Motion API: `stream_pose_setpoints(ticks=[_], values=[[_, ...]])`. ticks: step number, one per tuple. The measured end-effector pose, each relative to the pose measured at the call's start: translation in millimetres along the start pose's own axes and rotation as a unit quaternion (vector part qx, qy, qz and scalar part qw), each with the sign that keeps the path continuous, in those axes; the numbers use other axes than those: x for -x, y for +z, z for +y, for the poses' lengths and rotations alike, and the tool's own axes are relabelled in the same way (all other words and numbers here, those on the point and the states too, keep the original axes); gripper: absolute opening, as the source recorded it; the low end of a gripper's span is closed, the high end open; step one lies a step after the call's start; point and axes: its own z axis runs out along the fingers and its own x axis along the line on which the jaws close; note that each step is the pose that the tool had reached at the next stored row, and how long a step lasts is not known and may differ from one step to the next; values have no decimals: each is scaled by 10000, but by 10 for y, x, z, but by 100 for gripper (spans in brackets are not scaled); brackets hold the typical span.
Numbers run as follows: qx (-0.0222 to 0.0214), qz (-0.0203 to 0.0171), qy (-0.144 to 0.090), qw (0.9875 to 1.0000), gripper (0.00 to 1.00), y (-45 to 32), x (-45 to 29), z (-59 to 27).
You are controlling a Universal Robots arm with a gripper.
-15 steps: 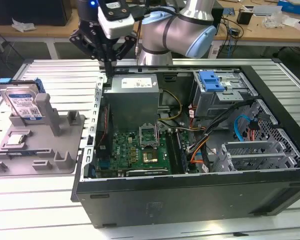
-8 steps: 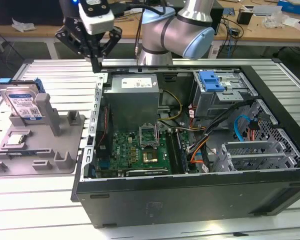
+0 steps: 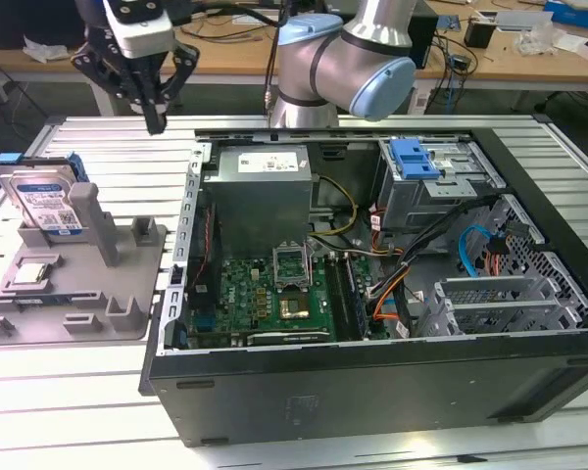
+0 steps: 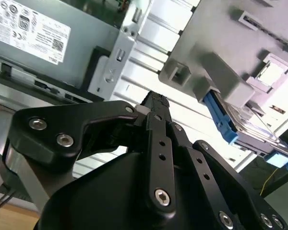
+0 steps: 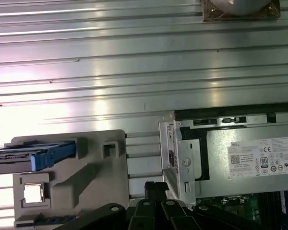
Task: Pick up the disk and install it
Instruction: 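Reach for the disk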
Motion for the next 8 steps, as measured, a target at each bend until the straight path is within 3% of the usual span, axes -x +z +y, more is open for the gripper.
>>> stream_pose_setpoints(ticks=[5, 8], values=[[0, 0, 1, 10000, 11, 8, -240, 86], [0, 0, 1, 10000, 11, 17, -517, 182]])
